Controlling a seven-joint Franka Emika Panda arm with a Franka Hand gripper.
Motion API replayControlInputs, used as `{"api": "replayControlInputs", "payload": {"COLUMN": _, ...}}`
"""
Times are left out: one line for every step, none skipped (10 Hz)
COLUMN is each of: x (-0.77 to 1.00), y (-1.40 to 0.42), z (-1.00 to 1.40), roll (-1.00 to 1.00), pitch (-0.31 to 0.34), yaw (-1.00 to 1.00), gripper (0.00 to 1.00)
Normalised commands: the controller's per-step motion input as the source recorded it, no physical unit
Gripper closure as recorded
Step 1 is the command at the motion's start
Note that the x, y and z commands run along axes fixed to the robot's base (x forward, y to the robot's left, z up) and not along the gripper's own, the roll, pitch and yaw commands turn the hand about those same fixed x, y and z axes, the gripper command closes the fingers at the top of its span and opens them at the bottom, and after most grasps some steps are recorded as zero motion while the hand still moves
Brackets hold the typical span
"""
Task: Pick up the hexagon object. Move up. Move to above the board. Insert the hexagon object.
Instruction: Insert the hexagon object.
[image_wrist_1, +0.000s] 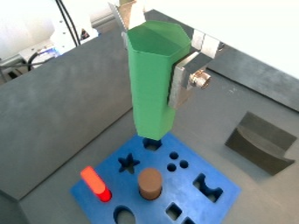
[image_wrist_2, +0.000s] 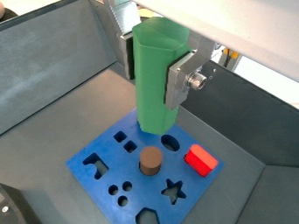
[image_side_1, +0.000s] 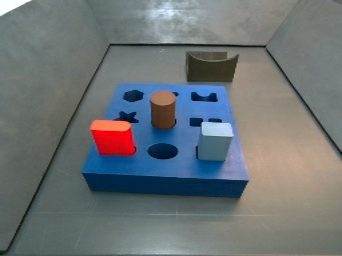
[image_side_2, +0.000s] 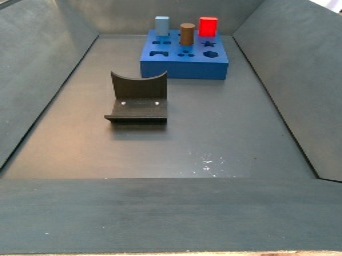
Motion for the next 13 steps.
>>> {"api": "replayControlInputs", "payload": {"x": -0.54, "y": 0.79, "z": -1.00, "roll": 0.00, "pitch": -0.119, "yaw": 0.00, "gripper": 1.00}}
{"api": "replayControlInputs", "payload": {"x": -0.70, "y": 0.92, "z": -0.93, "roll": -0.01, "pitch": -0.139, "yaw": 0.00, "gripper": 1.00}}
{"api": "replayControlInputs", "payload": {"x": -0.64, "y": 0.84, "z": -0.84, "roll": -0.08, "pitch": -0.179, "yaw": 0.00, "gripper": 1.00}}
{"api": "replayControlInputs", "payload": {"x": -0.53, "y": 0.66, "z": -0.82, "roll": -0.09, "pitch": -0.204, "yaw": 0.05, "gripper": 1.00}}
{"api": "replayControlInputs", "payload": {"x": -0.38, "y": 0.41, "z": -0.94, "roll": -0.02, "pitch": -0.186, "yaw": 0.03, "gripper": 1.00}}
{"api": "replayControlInputs", "payload": {"x": -0.15, "y": 0.23, "z": -1.00, "roll": 0.00, "pitch": -0.124, "yaw": 0.03, "gripper": 1.00}}
{"api": "replayControlInputs", "payload": {"x": 0.19, "y": 0.00, "z": -1.00, "roll": -0.05, "pitch": -0.081, "yaw": 0.05, "gripper": 1.00}}
{"api": "replayControlInputs", "payload": {"x": 0.30, "y": -0.05, "z": -0.91, "roll": -0.11, "pitch": -0.071, "yaw": 0.09, "gripper": 1.00}}
{"api": "replayControlInputs", "payload": {"x": 0.21, "y": 0.00, "z": -0.97, "roll": -0.08, "pitch": -0.064, "yaw": 0.05, "gripper": 1.00}}
{"api": "replayControlInputs", "payload": {"x": 0.05, "y": 0.00, "z": -1.00, "roll": 0.00, "pitch": -0.070, "yaw": 0.03, "gripper": 1.00}}
{"api": "replayControlInputs", "payload": {"x": 0.05, "y": 0.00, "z": -1.00, "roll": 0.01, "pitch": -0.049, "yaw": 0.07, "gripper": 1.00}}
{"api": "replayControlInputs", "payload": {"x": 0.00, "y": 0.00, "z": -0.95, "roll": 0.03, "pitch": -0.066, "yaw": 0.06, "gripper": 1.00}}
{"api": "replayControlInputs", "payload": {"x": -0.04, "y": 0.00, "z": -0.68, "roll": 0.11, "pitch": -0.063, "yaw": 0.04, "gripper": 1.00}}
